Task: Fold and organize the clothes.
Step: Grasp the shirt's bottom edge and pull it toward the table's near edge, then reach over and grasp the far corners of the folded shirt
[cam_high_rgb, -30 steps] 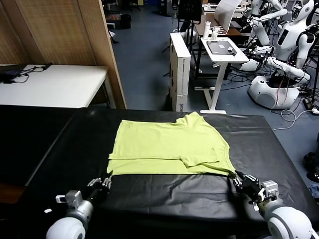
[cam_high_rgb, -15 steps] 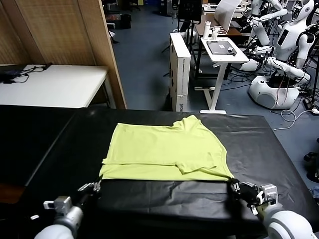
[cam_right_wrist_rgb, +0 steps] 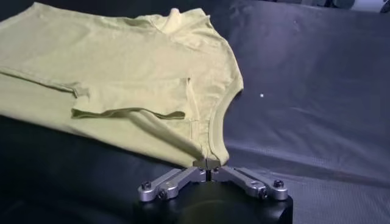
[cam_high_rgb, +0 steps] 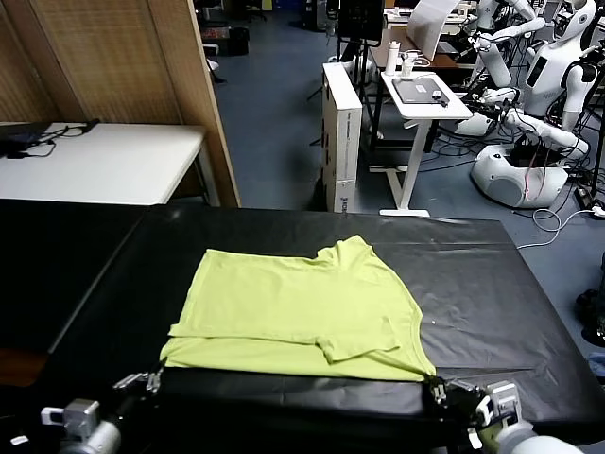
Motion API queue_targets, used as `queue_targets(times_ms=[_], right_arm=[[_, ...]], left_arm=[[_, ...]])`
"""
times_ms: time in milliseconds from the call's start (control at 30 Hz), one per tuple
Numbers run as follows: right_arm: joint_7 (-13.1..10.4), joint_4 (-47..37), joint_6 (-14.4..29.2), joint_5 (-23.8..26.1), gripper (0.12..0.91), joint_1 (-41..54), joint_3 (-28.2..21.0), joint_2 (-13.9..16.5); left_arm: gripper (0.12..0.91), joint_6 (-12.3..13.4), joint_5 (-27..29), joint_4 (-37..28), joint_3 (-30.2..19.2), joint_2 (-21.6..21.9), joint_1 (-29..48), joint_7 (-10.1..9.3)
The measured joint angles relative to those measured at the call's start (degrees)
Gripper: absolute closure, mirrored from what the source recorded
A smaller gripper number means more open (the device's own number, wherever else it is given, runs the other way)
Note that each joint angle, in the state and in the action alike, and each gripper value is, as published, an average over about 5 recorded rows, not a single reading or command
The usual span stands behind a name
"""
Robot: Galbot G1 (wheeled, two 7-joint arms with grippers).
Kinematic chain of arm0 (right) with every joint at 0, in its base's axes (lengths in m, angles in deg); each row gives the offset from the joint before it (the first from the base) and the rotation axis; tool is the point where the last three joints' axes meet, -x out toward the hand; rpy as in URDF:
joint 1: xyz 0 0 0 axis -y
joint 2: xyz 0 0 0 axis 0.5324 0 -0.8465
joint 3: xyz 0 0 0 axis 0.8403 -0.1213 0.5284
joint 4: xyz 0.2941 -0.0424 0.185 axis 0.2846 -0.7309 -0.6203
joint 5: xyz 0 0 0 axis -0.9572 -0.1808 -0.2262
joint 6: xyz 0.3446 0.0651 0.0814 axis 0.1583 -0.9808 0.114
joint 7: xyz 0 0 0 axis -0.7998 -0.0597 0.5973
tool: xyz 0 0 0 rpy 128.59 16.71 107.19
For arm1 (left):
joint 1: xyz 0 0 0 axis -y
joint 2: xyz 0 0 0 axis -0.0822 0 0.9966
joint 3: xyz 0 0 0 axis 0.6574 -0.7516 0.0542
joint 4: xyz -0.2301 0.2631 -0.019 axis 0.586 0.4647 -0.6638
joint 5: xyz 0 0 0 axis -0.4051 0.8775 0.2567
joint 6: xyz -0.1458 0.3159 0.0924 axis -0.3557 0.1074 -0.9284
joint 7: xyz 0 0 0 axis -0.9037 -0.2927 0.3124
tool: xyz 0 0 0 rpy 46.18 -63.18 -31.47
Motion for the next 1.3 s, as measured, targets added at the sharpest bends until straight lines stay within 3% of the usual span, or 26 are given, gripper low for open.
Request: queue_targets(times_ms=[100,267,367,433,567,867,1033,1300], right_arm=[[-0.2,1.1,0.0,-0.3,0.394,-0.9,0.3,0.3],[-1.4,3.4,0.0,-3.5,0.158,-1.0,1.6,1.4],[-1.8,3.8,0.0,-6.9,0.123,1.0,2.8,2.5],[-1.2,3.4,0.0,-8.5,0.12,3.2,3.1,3.3],[1.2,0.4,0.0,-9.2,0.119,9.8,2.0,4.8],[4.4,-15.8,0.8,-9.3,0.118,30.7,-7.3,6.1],[5.2,-23.5,1.9,-8.8,0.118,40.8,-13.5,5.2],[6.5,-34.6,2.9,-9.3,0.118,54.5,-22.7,3.0]], left_arm=[[0.687,-1.2,-0.8,0.6,0.6,0.0,-0.6,-1.15],[0.365,-4.2,-5.0,1.6,2.4,-0.2,-1.5,-3.3],[0.202,-6.0,-5.9,2.4,3.7,-0.3,-1.0,-3.03],[0.146,-7.4,-5.6,2.8,4.6,-0.1,-0.1,-2.1],[0.125,-9.5,-6.6,2.7,5.1,0.9,3.3,-1.11],[0.123,-11.1,-11.3,-2.4,-0.6,4.6,16.8,-3.03],[0.123,-11.7,-12.4,-8.0,-5.3,7.0,24.8,-3.16],[0.123,-12.7,-14.8,-17.4,-13.2,7.5,38.2,-4.06]])
